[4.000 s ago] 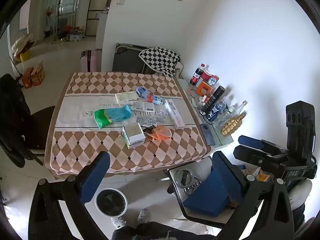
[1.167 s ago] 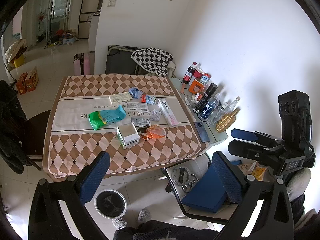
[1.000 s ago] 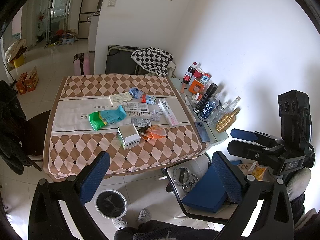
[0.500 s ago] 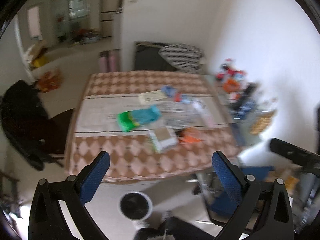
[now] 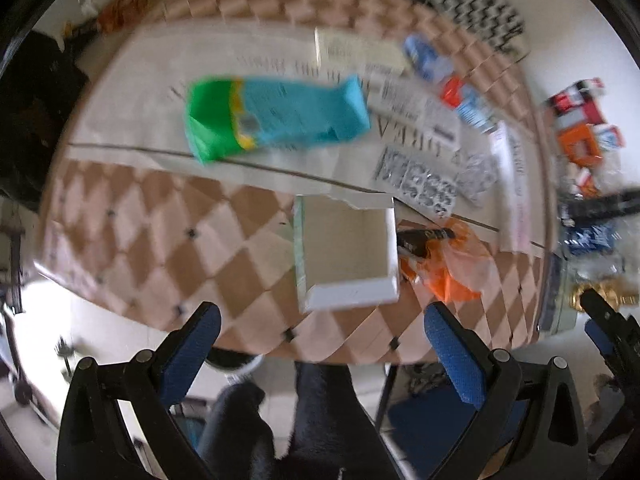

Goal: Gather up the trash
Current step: 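Grasp the white paper box with the left gripper while the right grasps the toothpaste box, then carry both boxes over the trash bin and open both grippers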

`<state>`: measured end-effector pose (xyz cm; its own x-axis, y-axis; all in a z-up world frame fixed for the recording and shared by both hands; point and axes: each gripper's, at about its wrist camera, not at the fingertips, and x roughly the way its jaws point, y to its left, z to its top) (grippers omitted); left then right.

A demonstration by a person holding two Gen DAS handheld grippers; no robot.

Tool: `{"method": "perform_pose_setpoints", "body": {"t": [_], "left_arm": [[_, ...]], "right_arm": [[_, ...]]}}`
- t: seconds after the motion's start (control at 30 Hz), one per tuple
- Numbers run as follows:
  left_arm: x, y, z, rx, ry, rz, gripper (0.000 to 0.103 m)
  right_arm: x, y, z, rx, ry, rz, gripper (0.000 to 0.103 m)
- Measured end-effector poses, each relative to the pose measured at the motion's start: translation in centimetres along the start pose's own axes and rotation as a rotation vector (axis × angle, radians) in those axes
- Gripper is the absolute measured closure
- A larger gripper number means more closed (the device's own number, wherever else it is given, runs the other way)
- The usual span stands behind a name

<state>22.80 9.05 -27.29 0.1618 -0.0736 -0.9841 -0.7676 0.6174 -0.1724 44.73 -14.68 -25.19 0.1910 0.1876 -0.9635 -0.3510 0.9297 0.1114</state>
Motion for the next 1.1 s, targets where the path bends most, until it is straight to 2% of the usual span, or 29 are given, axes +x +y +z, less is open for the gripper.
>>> {"method": "perform_pose_setpoints", "body": {"t": [0.1, 0.17, 0.2, 0.23, 0.3, 0.4, 0.5, 0.57, 0.63, 0.83, 0.97, 1.1], "left_arm": [[3.3, -0.9, 2.0, -0.035, 0.058, 0.041, 0.000], [5.1, -1.3, 3.1, -0.050, 0.082, 0.062, 0.001], [6.1, -1.4, 3.5, -0.064, 0.096, 0.074, 0.009], [6.7, -1.4, 3.8, -0.075, 0.104, 0.081, 0.029], [7.2, -1.1, 4.1, -0.099, 0.112, 0.088, 0.030], [7.0, -0.8, 4.3, -0.101, 0.097, 0.100, 0.030], [7.8, -1.0, 4.8, -0.072, 0.114, 0.136, 0.027], [8.2, -1.0, 4.9, -0.066, 0.118, 0.150, 0.030], [8.2, -1.2, 5.0, -0.060, 0.106, 0.158, 0.032], [5.5, -0.8, 5.3, -0.036, 0.021, 0.186, 0.032], [1.8, -0.7, 4.8, 0.021, -0.071, 0.212, 0.032], [-1.3, -0.1, 2.5, 0.073, -0.172, 0.205, 0.032]], "right_arm": [[5.5, -0.3, 4.2, -0.041, 0.080, -0.014, 0.000], [7.9, 0.3, 5.9, -0.065, 0.115, -0.025, 0.000], [9.5, 0.6, 7.2, -0.082, 0.134, -0.032, 0.000], [10.3, 0.8, 7.8, -0.089, 0.145, -0.035, 0.000], [12.5, 1.4, 9.6, -0.111, 0.169, -0.042, 0.000], [15.5, 2.1, 11.9, -0.148, 0.175, -0.097, 0.004], [18.0, 2.7, 13.3, -0.170, 0.194, -0.136, 0.021], [19.0, 2.9, 13.6, -0.170, 0.209, -0.141, 0.042], [18.7, 2.8, 13.8, -0.155, 0.190, -0.126, 0.049], [15.5, 2.2, 13.1, -0.109, 0.146, -0.074, 0.052], [11.2, 2.7, 11.6, -0.099, 0.088, -0.029, 0.053], [6.0, 3.8, 8.4, -0.087, 0.035, 0.044, 0.053]]}}
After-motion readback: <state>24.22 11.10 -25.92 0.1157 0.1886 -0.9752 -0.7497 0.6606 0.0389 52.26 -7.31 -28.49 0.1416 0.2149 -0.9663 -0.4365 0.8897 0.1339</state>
